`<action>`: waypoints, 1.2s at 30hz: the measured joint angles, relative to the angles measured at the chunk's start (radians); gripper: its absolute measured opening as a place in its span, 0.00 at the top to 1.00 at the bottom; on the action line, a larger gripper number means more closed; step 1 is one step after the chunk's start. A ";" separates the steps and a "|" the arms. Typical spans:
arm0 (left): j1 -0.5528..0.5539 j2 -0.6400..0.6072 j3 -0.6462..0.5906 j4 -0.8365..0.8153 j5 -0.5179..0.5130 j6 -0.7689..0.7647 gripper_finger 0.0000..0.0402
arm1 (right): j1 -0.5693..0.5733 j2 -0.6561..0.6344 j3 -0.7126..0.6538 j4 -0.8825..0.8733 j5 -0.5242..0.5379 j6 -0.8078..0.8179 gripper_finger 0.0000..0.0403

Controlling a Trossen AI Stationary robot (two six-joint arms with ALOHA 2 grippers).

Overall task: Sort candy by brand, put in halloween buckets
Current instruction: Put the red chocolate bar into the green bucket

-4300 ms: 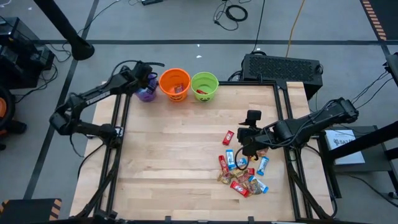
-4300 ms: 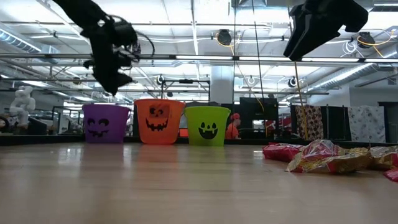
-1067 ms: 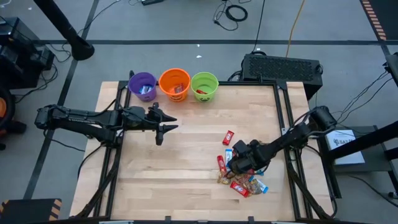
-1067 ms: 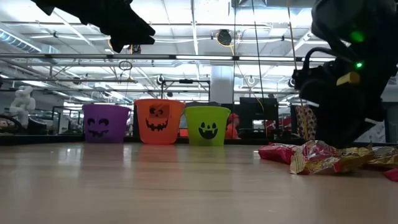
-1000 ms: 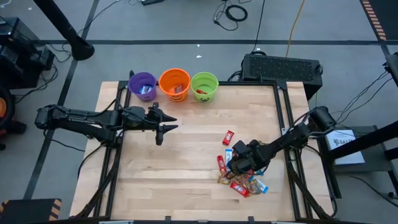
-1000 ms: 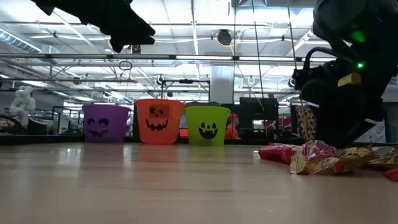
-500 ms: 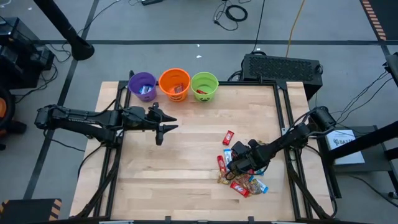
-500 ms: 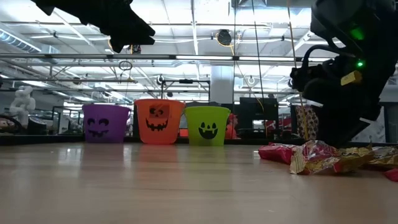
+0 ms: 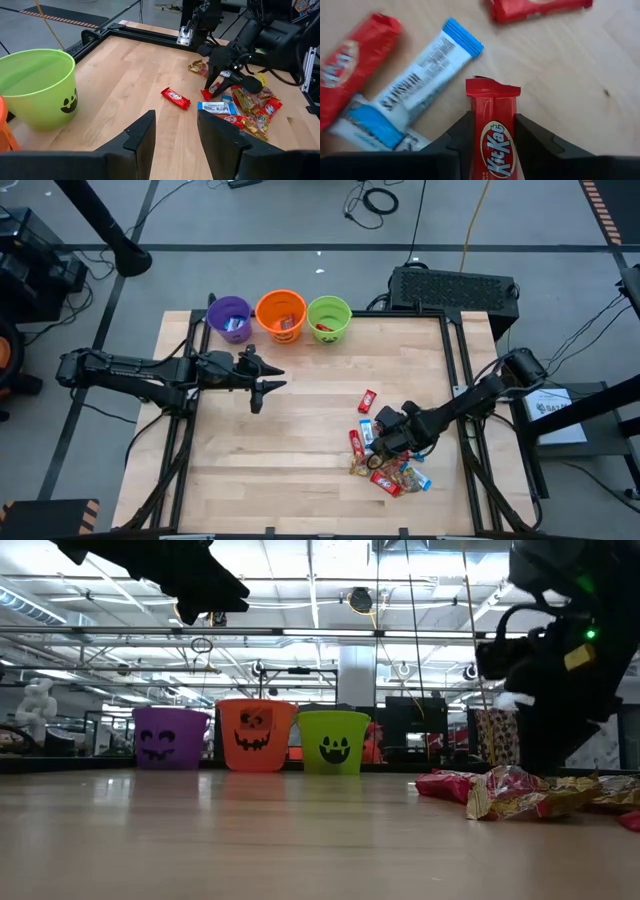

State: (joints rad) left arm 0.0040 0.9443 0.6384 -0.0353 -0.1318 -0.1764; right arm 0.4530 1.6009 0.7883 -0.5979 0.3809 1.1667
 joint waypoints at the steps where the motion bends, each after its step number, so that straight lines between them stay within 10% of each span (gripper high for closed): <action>1: 0.000 0.000 0.000 0.000 0.000 0.000 0.62 | 0.000 -0.009 0.000 0.002 0.008 -0.006 0.71; 23: 0.000 0.004 0.000 0.012 -0.009 -0.001 0.62 | -0.007 -0.229 0.004 0.063 0.180 -0.180 0.74; 29: 0.001 0.161 -0.030 0.246 -0.083 -0.054 0.62 | -0.017 -0.277 0.005 0.187 0.254 -0.317 0.74; 36: 0.000 0.443 -0.029 0.746 0.063 -0.196 0.62 | -0.041 -0.283 0.005 0.304 0.253 -0.458 0.74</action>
State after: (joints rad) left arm 0.0044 1.3875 0.6090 0.7104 -0.0691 -0.3729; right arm 0.4117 1.3182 0.7937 -0.2939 0.6338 0.7085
